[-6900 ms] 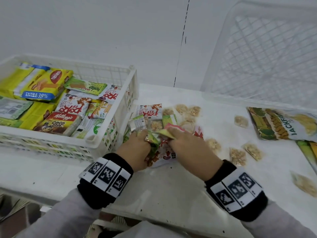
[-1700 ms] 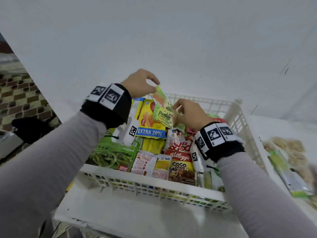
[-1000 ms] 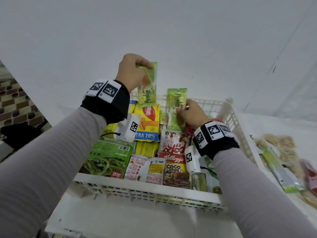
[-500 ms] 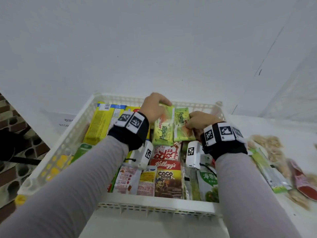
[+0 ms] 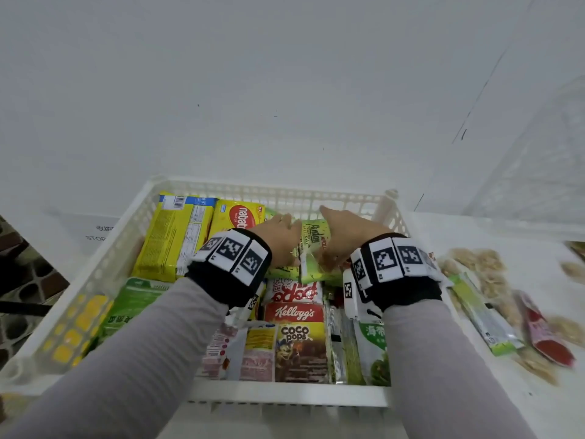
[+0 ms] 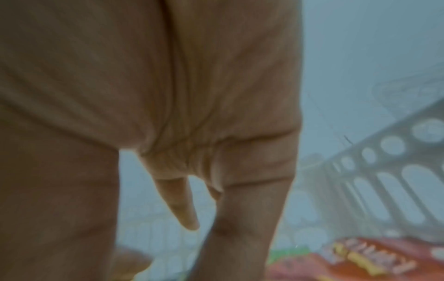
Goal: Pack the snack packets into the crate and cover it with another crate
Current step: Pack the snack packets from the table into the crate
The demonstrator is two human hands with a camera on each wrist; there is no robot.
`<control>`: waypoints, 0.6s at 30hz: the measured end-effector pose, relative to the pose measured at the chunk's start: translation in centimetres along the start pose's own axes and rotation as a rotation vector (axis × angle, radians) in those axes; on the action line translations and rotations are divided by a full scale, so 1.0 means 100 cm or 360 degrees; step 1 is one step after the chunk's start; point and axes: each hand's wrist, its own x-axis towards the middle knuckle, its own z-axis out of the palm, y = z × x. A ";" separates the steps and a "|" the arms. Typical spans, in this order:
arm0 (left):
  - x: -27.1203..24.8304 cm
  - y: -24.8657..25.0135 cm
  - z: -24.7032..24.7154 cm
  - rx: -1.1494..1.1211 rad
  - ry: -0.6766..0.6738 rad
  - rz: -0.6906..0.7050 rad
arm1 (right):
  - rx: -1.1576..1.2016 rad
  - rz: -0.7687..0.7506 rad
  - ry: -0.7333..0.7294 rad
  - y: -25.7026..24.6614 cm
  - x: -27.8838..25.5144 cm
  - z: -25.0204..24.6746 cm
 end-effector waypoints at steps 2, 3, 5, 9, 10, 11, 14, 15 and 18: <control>0.000 0.006 0.000 -0.0068 0.0008 -0.0021 | -0.0126 -0.0072 -0.0013 -0.003 0.002 0.004; 0.000 0.010 0.000 -0.0109 0.0011 -0.0033 | -0.0060 -0.0083 -0.0034 -0.004 0.003 0.003; -0.002 0.016 0.000 -0.0177 -0.0006 -0.0051 | 0.0266 -0.0078 -0.0087 -0.001 0.002 -0.002; -0.001 0.020 0.005 -0.0037 -0.0064 -0.0028 | 0.0457 0.0051 0.0319 0.025 0.000 -0.017; -0.001 0.020 0.006 0.0029 -0.0087 -0.0019 | 0.0367 0.0106 0.0351 0.032 0.001 -0.017; 0.000 0.020 0.008 0.0081 -0.0106 -0.0012 | 0.0274 0.0167 0.0306 0.036 0.002 -0.016; 0.002 0.019 0.009 0.0146 -0.0156 -0.0003 | 0.0102 0.0218 0.0071 0.038 0.005 -0.011; 0.002 0.019 0.010 0.0158 -0.0164 -0.0003 | 0.0065 0.0224 0.0032 0.036 0.006 -0.010; 0.003 0.020 0.011 0.0174 -0.0168 -0.0013 | -0.0121 0.0279 0.0037 0.037 0.010 -0.009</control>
